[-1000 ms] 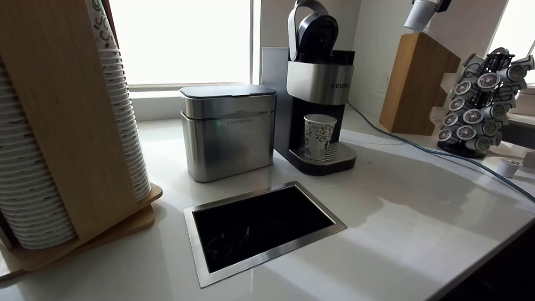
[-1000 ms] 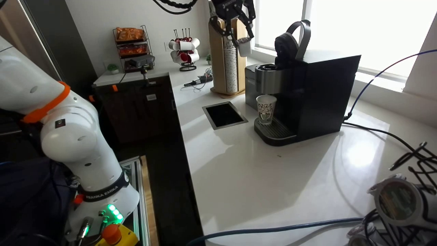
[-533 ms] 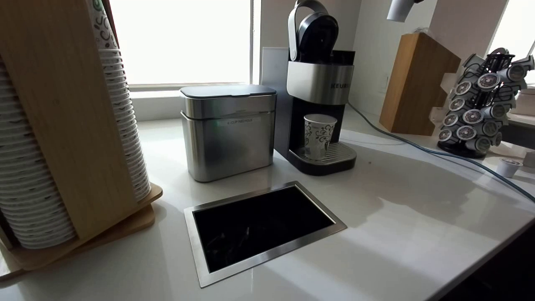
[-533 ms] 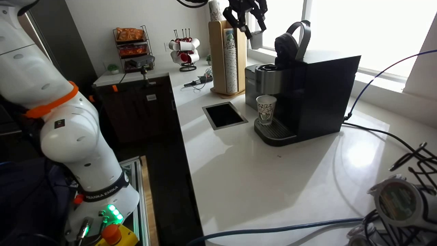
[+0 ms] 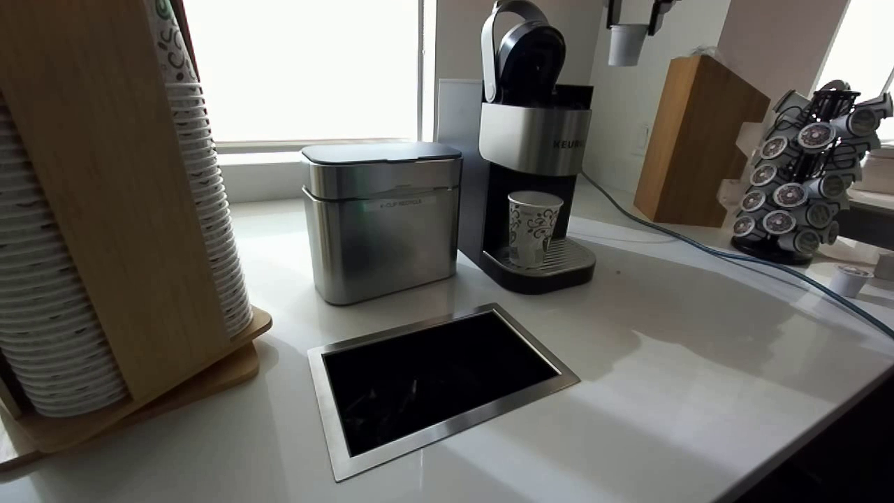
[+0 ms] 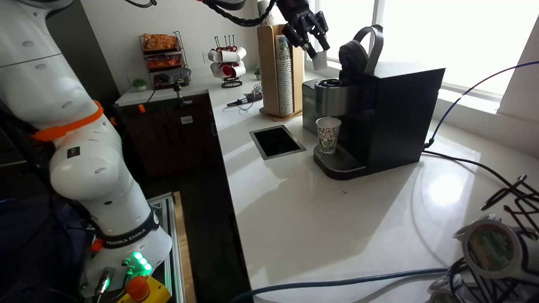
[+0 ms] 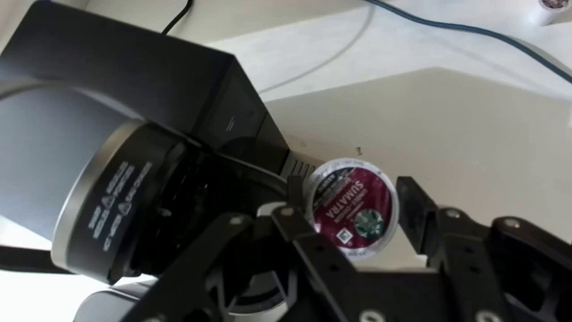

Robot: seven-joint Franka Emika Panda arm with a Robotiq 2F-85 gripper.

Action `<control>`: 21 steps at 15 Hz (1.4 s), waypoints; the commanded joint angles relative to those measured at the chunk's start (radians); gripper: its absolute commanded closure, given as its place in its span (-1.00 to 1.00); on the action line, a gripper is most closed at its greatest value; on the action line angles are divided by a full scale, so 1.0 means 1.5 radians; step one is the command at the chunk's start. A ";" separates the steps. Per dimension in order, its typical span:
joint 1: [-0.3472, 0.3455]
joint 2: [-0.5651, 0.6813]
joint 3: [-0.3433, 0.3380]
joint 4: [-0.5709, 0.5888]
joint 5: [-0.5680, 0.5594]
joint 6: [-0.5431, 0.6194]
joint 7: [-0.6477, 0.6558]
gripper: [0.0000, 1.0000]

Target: Remove one coffee pod from the rack and put it in the coffee maker

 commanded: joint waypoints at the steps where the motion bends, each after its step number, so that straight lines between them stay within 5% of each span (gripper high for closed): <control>1: 0.009 0.044 0.021 0.025 -0.044 0.026 -0.012 0.43; 4: 0.008 0.066 0.026 0.029 -0.088 0.053 -0.004 0.43; 21: -0.002 0.108 0.017 0.031 -0.069 0.135 -0.007 0.43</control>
